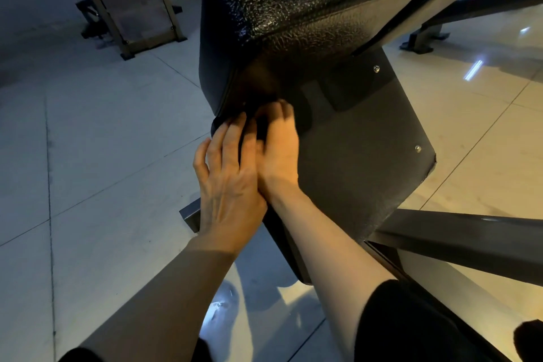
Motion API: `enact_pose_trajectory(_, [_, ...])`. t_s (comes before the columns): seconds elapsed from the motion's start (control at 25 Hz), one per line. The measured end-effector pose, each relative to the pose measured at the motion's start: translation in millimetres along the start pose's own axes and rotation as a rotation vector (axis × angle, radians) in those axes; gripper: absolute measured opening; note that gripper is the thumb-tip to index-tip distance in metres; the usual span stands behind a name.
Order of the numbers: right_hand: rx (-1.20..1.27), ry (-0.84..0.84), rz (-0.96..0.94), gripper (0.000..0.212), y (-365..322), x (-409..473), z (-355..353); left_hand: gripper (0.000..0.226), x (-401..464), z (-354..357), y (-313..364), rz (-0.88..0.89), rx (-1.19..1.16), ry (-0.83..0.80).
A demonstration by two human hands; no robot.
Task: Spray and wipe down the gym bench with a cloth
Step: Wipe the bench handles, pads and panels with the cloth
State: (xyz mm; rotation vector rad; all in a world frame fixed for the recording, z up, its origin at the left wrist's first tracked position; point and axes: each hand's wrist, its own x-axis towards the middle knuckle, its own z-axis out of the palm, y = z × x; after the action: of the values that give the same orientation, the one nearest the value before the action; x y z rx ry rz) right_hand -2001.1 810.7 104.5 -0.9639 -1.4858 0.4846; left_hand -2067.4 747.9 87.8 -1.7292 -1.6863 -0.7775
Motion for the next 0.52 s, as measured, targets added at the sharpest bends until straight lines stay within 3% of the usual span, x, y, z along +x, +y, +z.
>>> enact_pose_trajectory(0.16, [0.052, 0.389, 0.091, 0.037, 5, 23, -21, 0.067, -8, -7, -12, -0.03, -0.006, 0.014])
enact_pose_trajectory(0.4, [0.113, 0.13, -0.095, 0.029, -30, -24, 6, 0.068, -9, -22, -35, -0.05, 0.018, 0.018])
enact_pose_trajectory(0.52, [0.138, 0.276, -0.218, 0.027, -38, -26, 1, 0.071, -5, -26, -30, -0.039, 0.003, 0.048])
